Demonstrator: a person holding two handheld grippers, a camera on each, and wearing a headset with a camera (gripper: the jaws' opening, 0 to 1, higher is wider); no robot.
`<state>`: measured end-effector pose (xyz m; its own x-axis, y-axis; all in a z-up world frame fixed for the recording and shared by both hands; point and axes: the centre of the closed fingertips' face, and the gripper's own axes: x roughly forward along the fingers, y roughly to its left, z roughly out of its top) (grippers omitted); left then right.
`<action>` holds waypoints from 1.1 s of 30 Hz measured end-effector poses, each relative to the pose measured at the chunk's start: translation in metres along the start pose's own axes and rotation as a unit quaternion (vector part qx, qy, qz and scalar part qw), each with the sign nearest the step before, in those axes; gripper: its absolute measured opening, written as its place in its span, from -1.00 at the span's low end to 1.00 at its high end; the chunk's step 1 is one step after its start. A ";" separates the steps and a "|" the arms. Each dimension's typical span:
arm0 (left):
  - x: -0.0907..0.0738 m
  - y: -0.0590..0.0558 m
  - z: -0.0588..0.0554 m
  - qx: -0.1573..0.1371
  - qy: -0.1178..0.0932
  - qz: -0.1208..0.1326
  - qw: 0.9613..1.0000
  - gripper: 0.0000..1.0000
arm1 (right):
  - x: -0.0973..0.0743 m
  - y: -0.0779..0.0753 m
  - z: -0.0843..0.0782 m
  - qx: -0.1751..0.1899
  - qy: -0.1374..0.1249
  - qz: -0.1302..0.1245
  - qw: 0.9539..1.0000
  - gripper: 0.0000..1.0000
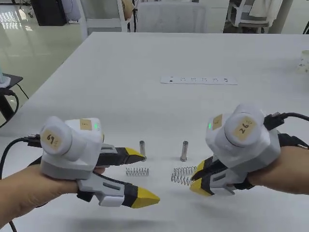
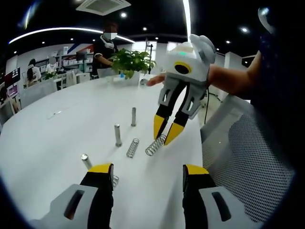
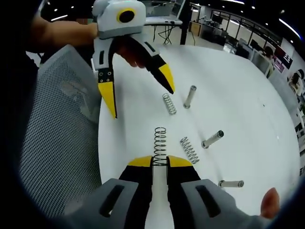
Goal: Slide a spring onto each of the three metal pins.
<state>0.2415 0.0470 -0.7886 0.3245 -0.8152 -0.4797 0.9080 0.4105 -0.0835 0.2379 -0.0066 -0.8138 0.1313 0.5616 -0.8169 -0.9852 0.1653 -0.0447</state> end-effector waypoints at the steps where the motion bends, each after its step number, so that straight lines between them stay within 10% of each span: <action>1: 0.001 -0.001 0.000 0.002 0.001 -0.003 1.000 0.06 | 0.000 0.001 0.001 -0.002 0.000 0.001 1.000 -0.84; 33: 0.015 -0.026 0.009 0.035 0.001 -0.055 0.998 -0.66 | -0.004 0.022 0.025 -0.052 -0.041 0.037 0.997 -0.84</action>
<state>0.2247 0.0207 -0.7854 0.2215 -0.8533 -0.4720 0.9545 0.2888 -0.0741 0.2188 0.0148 -0.7974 0.0623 0.6338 -0.7710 -0.9981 0.0383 -0.0491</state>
